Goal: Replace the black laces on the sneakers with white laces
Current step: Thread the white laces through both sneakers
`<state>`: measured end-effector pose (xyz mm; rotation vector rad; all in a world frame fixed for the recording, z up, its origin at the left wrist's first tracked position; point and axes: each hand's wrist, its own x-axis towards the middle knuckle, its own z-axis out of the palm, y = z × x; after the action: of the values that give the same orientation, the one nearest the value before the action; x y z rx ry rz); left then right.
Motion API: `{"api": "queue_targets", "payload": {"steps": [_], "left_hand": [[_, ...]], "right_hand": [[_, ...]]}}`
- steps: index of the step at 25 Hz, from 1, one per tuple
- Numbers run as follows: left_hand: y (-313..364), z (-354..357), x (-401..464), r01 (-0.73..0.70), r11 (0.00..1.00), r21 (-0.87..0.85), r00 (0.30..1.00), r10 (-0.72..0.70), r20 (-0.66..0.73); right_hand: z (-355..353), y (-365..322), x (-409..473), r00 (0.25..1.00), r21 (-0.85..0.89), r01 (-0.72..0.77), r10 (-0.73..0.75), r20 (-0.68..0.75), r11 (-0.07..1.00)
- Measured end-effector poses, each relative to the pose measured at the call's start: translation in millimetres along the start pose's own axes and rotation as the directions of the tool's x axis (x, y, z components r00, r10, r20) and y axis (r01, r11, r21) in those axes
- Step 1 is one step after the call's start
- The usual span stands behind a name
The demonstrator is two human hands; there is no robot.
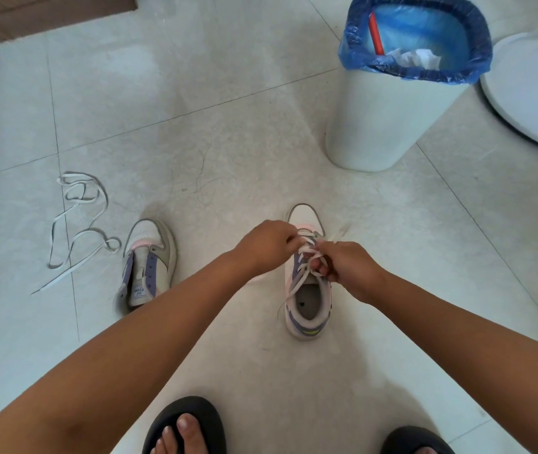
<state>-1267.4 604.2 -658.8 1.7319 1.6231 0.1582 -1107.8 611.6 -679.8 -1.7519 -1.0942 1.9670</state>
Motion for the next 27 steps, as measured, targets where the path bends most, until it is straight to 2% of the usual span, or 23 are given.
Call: {"api": "queue_targets", "payload": {"steps": [1,2,3,4,5,6,7,8,9,10,11,12,14,15,17,21,23,25,27], "left_hand": [[-7.5,-2.8,-3.0,-0.002,0.999,-0.038,0.999,0.004,0.048],[-14.2,-5.8,-6.9,0.021,0.992,-0.124,0.984,0.001,0.179],[-18.6,-9.1,-12.2,0.078,0.977,-0.198,0.932,-0.001,0.364],[-21.8,-11.8,-17.9,0.145,0.965,-0.216,0.843,-0.006,0.538],[-25.4,-13.0,-20.8,0.187,0.964,-0.187,0.775,-0.028,0.632],[-28.7,-11.5,-19.6,0.202,0.968,-0.152,0.783,-0.066,0.619],[-31.4,-8.0,-14.9,0.205,0.969,-0.138,0.86,-0.111,0.498],[-32.3,-3.6,-8.3,0.195,0.966,-0.171,0.945,-0.138,0.297],[-29.8,1.0,-1.7,0.163,0.953,-0.257,0.984,-0.137,0.114],[-24.5,5.2,3.6,0.121,0.918,-0.377,0.993,-0.114,0.04],[-17.0,8.9,6.9,0.088,0.876,-0.474,0.996,-0.072,0.052],[-11.5,14.0,9.9,0.072,0.852,-0.519,0.995,-0.028,0.093],[-8.1,23.1,16.3,0.059,0.851,-0.521,0.991,0.011,0.13],[-9.4,25.1,19.2,0.05,0.855,-0.516,0.991,0.021,0.131],[-14.4,25.4,21.9,0.032,0.869,-0.495,0.99,0.041,0.136],[-20.7,26.7,19.7,0.079,0.843,-0.532,0.991,-0.01,0.13],[-22.4,27.2,19.2,0.059,0.871,-0.487,0.998,-0.038,0.053],[-29.8,21.3,20.1,0.023,0.972,-0.235,0.997,-0.04,-0.069],[-40.2,14.8,20.4,0.001,0.993,0.116,0.994,0.012,-0.111]], "right_hand": [[-2.7,1.2,1.5,0.998,0.129,-0.061,0.057,0.034,0.99],[-4.6,1.6,2.9,0.992,0.256,-0.117,0.101,0.077,0.959],[-6.3,1.5,4.0,0.985,0.35,-0.16,0.129,0.111,0.923],[-7.8,1.1,4.9,0.981,0.398,-0.181,0.139,0.134,0.899],[-9.0,0.0,4.9,0.98,0.401,-0.184,0.134,0.148,0.898],[-10.2,-1.1,4.1,0.98,0.364,-0.168,0.115,0.161,0.916],[-11.9,-2.1,3.8,0.982,0.304,-0.135,0.086,0.17,0.943],[-13.5,-2.4,4.3,0.983,0.238,-0.089,0.047,0.175,0.967],[-14.6,-3.4,3.9,0.986,0.163,-0.031,0.003,0.166,0.986],[-14.3,-4.1,2.9,0.989,0.072,0.049,-0.058,0.133,0.996],[-13.0,-4.5,1.8,0.986,-0.074,0.156,-0.151,0.071,0.985],[-10.7,-4.2,1.1,0.962,-0.27,0.262,-0.273,-0.005,0.927],[-4.8,-0.7,1.3,0.848,-0.613,0.385,-0.526,-0.061,0.691],[-3.6,2.5,2.1,0.802,-0.675,0.408,-0.595,-0.057,0.615],[-4.3,8.9,4.2,0.789,-0.667,0.4,-0.607,-0.099,0.629],[-9.1,9.9,7.5,0.87,-0.554,0.32,-0.47,-0.15,0.768],[-14.0,12.1,3.2,0.898,-0.469,0.309,-0.417,-0.143,0.827],[-24.1,24.2,-5.5,0.921,-0.426,0.27,-0.361,-0.147,0.863],[-33.4,40.6,-16.8,0.929,-0.435,0.231,-0.331,-0.168,0.87]]}}
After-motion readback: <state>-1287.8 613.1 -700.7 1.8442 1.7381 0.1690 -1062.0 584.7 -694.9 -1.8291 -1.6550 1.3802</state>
